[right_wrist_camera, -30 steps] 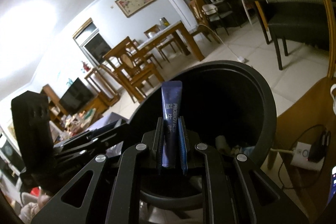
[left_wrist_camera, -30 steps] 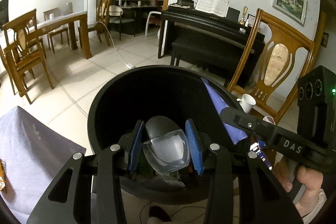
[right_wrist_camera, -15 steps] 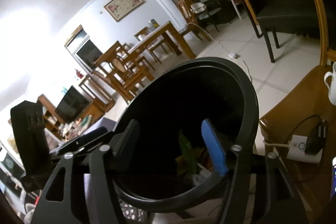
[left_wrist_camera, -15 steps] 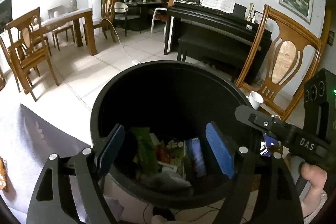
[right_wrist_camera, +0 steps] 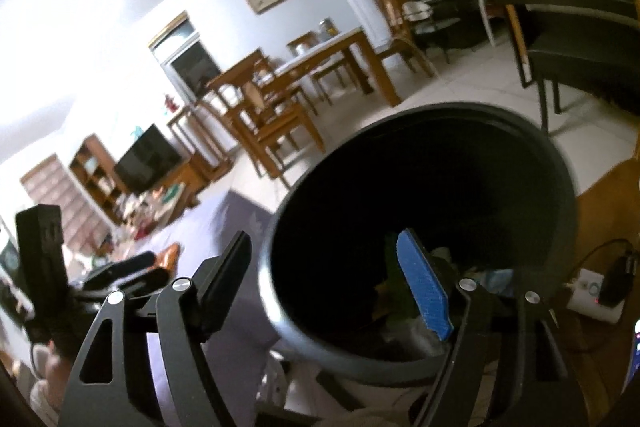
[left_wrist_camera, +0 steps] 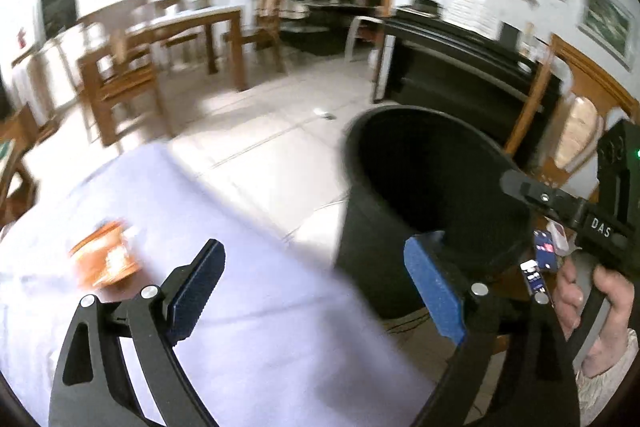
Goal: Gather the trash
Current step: 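Move both open tools back over the table, then grasp the black battery pack with the left tool while the right tool grasps the orange packet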
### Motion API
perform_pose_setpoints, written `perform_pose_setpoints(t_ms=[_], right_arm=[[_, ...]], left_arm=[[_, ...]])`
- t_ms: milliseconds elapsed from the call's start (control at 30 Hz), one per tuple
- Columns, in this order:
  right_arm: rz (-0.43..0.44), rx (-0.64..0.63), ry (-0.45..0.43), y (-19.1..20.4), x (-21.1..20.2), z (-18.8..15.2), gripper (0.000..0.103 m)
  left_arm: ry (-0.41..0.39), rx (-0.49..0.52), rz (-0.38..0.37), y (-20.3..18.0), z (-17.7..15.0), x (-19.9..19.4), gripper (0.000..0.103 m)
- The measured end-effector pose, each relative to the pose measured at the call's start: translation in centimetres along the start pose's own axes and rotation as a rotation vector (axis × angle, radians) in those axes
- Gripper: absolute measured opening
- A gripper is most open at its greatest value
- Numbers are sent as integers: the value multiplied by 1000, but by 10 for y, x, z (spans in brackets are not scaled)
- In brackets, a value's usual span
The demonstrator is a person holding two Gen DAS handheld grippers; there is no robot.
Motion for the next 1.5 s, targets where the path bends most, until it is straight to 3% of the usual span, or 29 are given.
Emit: perform_pose_setpoints(t_ms=[333, 500, 733, 800, 900, 1133, 1167, 1200, 1233, 1500], right_arm=[[88, -204, 108, 119, 31, -33, 75], [153, -287, 140, 186, 46, -39, 80], [198, -431, 180, 268, 75, -54, 80], [186, -475, 184, 285, 89, -52, 80], [164, -545, 196, 306, 112, -57, 80], [68, -700, 248, 334, 178, -76, 80], [49, -713, 267, 335, 187, -79, 75], [42, -718, 284, 336, 196, -83, 63], [38, -724, 305, 338, 203, -87, 59], [116, -662, 275, 336, 190, -86, 55]], left_arm=[[54, -174, 273, 148, -68, -78, 91], [132, -192, 309, 177, -92, -80, 89], [126, -177, 273, 192, -95, -79, 58], [116, -170, 273, 194, -97, -79, 43], [105, -164, 271, 193, -98, -79, 30], [60, -215, 228, 200, -101, -88, 30], [56, -219, 223, 200, -101, -89, 30], [48, -225, 215, 200, -100, -90, 30], [43, -228, 213, 200, -100, -92, 30], [-3, -229, 192, 196, -92, -98, 30]])
Point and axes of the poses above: each gripper's, at about its wrist camera, not at the fingertips, and x roughly the way its jaws point, y to its left, z to its top, the point moved 10 cm from there along x, roughly the way its jaws point, and after that the axes turned 9 degrees about -z, right-handed, at the moved point
